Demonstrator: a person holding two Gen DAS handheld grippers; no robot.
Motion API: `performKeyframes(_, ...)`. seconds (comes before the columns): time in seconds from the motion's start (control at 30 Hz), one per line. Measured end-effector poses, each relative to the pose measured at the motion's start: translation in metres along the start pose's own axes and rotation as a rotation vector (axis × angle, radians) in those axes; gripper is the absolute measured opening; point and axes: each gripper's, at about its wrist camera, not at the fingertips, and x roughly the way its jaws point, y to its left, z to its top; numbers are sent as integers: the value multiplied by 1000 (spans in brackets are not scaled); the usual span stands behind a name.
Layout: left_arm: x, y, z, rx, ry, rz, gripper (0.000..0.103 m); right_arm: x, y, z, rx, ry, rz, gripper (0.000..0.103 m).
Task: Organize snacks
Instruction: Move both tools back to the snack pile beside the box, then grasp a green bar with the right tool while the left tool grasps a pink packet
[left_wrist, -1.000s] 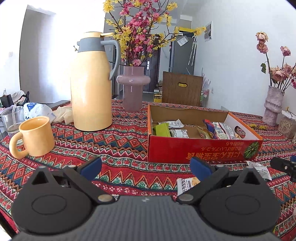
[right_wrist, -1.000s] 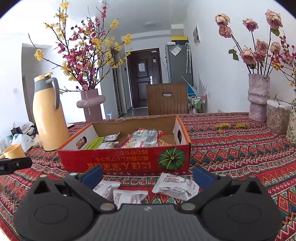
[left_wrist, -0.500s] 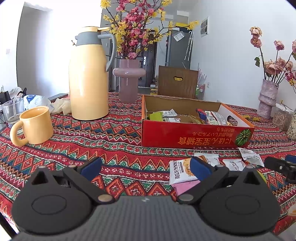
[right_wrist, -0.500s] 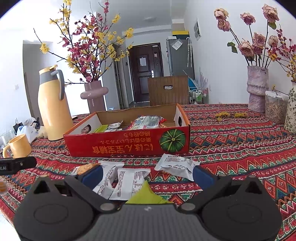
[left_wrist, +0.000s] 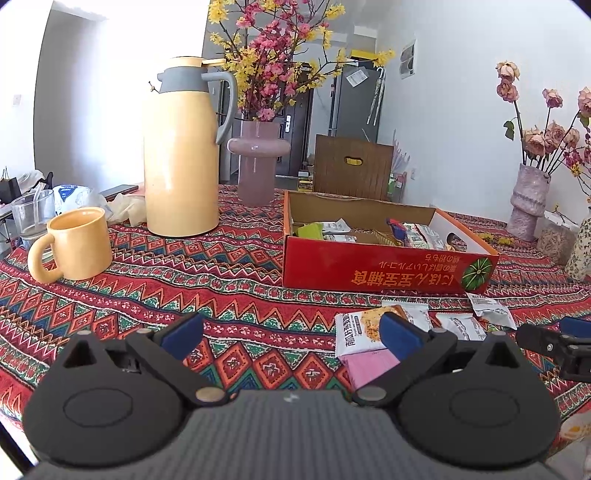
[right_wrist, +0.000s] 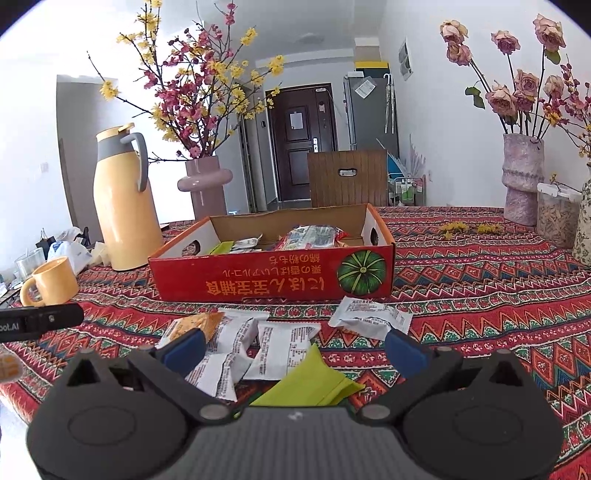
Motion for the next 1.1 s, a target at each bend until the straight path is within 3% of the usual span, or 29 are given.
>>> performKeyframes(0.43, -2, 1, -7, -5, 27, -11, 103, 11, 15, -16, -30, 114, -56, 101)
performKeyframes(0.73, 2, 1, -9, -10, 52, -1, 103, 20, 10, -25, 21, 190, -71, 82)
performKeyframes(0.83, 1, 1, -9, -7, 53, -1, 103, 23, 8, -28, 31, 215, -85, 73)
performKeyframes(0.9, 0, 1, -9, -7, 53, -1, 103, 26, 5, -31, 32, 229, -98, 60)
performKeyframes(1.03, 0, 1, -10, -9, 56, 1, 103, 24, 5, -34, 6, 217, -118, 51)
performKeyframes(1.1, 0, 1, -10, -9, 57, 1, 103, 23, 5, -35, -17, 209, -135, 42)
